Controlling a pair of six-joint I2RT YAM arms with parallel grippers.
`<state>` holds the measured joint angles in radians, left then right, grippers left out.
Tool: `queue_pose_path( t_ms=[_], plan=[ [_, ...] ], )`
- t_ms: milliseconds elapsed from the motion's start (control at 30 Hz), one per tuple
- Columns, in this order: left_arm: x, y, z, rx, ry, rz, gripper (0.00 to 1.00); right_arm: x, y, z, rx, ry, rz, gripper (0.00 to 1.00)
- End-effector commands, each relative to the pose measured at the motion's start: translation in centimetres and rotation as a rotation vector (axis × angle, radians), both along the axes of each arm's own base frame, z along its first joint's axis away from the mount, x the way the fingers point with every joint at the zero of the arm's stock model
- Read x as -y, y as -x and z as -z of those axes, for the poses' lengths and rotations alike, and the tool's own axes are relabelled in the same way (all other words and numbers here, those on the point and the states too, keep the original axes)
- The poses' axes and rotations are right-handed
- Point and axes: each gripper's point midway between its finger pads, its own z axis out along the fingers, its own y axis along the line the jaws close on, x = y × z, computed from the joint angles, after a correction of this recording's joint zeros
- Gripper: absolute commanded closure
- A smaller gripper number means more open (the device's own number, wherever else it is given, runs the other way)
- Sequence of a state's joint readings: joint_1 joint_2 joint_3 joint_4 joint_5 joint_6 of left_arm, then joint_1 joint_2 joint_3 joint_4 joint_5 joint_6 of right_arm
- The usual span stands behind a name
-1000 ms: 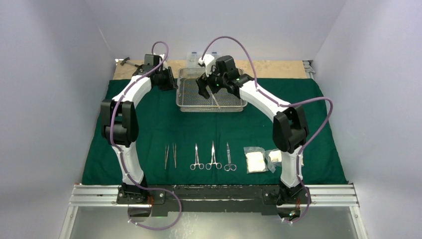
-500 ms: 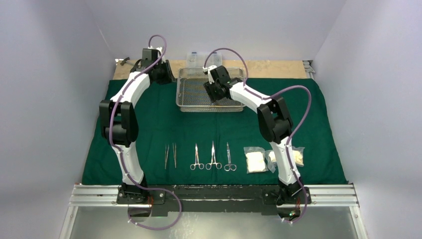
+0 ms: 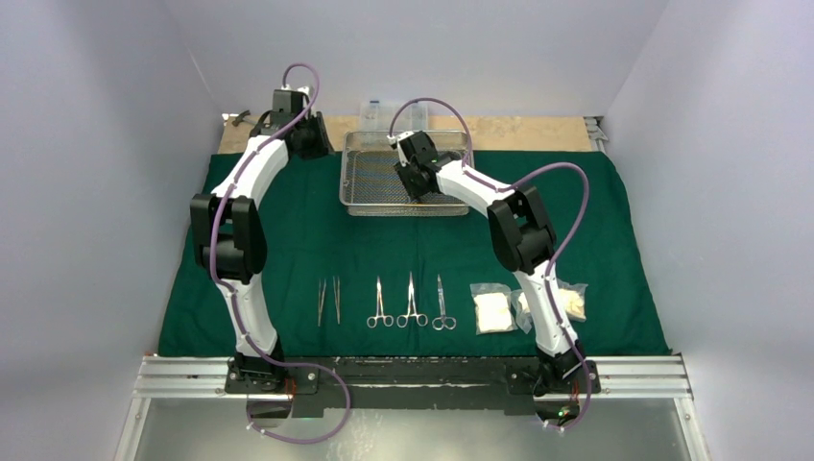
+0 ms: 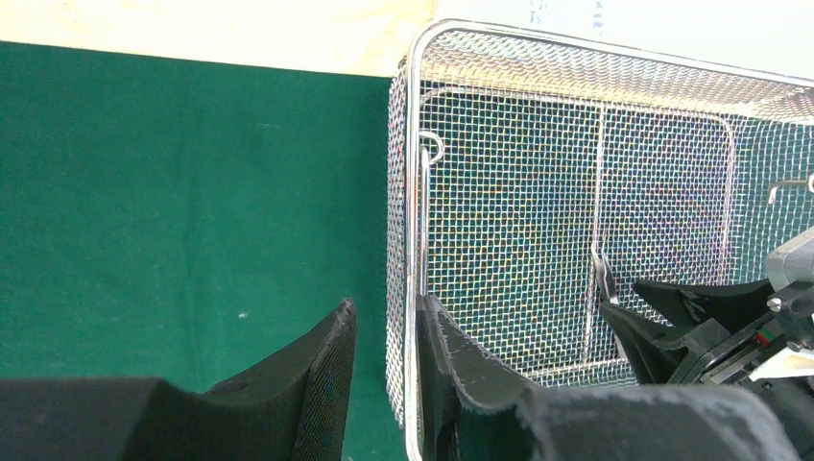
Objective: Open and lay out the surgical kit
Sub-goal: Pick up the medical item from the container.
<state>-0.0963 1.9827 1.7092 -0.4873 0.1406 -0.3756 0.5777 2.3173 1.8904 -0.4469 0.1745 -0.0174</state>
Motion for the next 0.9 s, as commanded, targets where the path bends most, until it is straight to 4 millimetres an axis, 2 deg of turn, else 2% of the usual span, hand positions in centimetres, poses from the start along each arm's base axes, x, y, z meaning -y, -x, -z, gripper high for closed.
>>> queue_pose_path(
  t_ms=[0,100,200,267,367,433,533,867],
  plan=[
    [-1.0,-0.6,-5.1,0.107,0.001,-0.035,0.71,-0.7,-1.4,-1.5,0.058,-0.018,0.014,0.61],
    [-1.2,-0.6,-5.5,0.116,0.001,-0.042,0.71,-1.1,-1.1,-1.3,0.044,-0.035,-0.004,0.64],
    [-1.4,-0.6,-6.0,0.127,-0.001,-0.052,0.71,-2.0,-0.4,-1.5,0.015,-0.08,-0.043,0.76],
    [-1.5,-0.6,-6.4,0.136,-0.005,-0.054,0.71,-2.1,-0.3,-1.6,0.014,-0.086,-0.046,0.8],
    [-1.5,-0.5,-6.8,0.148,-0.009,-0.048,0.71,-2.0,-0.5,-2.1,0.024,-0.085,-0.041,0.92],
    [-1.4,-0.5,-7.2,0.156,-0.004,-0.038,0.71,-2.0,-0.7,-2.9,0.041,-0.101,-0.009,0.95],
    [-0.9,-0.4,-7.6,0.168,0.015,-0.017,0.71,-1.7,-1.3,-5.4,0.099,-0.119,0.014,0.96],
    [1.3,-0.3,-9.1,0.2,0.118,0.065,0.71,-1.7,-2.6,-15.5,0.284,-0.287,0.046,0.97]
  ],
)
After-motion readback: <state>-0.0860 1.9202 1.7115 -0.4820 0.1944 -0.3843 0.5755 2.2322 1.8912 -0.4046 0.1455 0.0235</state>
